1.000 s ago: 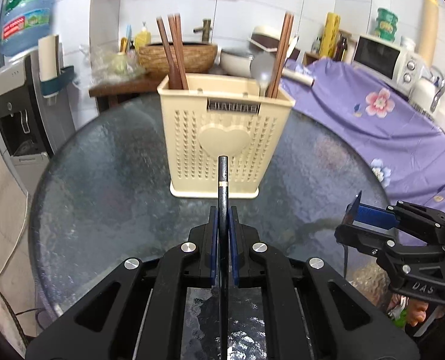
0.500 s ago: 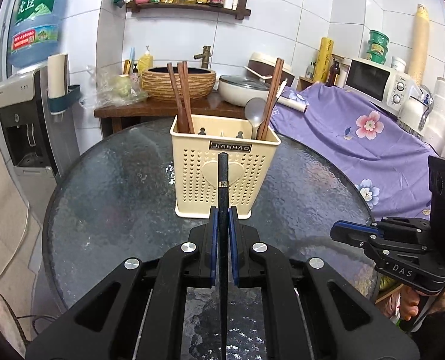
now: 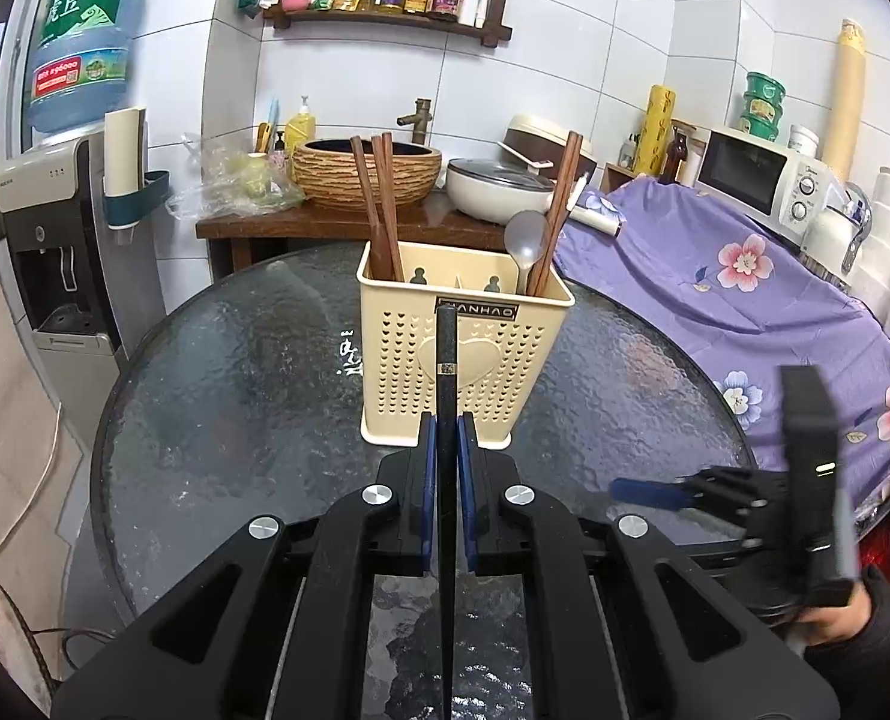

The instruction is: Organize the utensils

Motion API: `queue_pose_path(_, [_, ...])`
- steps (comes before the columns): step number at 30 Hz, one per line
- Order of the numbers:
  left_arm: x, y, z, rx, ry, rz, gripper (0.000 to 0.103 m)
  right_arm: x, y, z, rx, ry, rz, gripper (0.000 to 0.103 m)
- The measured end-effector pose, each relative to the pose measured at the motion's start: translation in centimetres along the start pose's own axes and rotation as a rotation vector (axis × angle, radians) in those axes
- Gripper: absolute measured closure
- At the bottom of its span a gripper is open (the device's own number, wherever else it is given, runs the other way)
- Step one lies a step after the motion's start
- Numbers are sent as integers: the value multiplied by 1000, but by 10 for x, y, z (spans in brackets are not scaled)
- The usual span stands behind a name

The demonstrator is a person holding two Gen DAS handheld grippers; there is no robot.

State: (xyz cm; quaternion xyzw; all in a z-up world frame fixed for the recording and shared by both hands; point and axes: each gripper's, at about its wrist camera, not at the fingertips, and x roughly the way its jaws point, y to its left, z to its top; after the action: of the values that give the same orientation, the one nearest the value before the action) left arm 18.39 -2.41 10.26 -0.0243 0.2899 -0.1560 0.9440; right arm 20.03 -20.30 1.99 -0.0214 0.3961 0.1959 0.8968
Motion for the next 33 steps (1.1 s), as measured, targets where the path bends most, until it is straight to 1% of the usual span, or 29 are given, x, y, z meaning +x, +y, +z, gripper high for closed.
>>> queue_pose_path(5, [-4,4,3,-4,-12,5,96,41,11,12,-48,79,-18,54])
queue_pose_path(8, [-9,7,4,-7,-21,11,96,61,15,18,-67,115,-45,49])
queue_pose_path(10, [-11,10,4,-10,-25,13,96,73,17,20,-70,137,-67,49])
queue_pose_path(13, [-14,12,5,-13,-32,13,96,85,16,22,-68,160,-88,49])
queue_pose_path(15, [-16,13,5,-14,-38,13,96,91,15,23,-53,170,-84,48])
queue_pose_path(20, [-17,15,4,-18,-43,13,96,98,13,29,-38,170,-101,48])
queue_pose_path(25, [-17,16,5,-19,-43,12,96,103,19,34,-31,173,-125,52])
queue_pose_path(28, [-17,16,5,-17,-42,13,96,106,23,38,-30,165,-140,61])
queue_pose_path(29, [-17,16,5,-17,-41,13,96,107,23,38,-27,163,-141,67])
queue_pose_path(33, [-14,16,4,-18,-35,12,96,106,25,38,-25,153,-138,67])
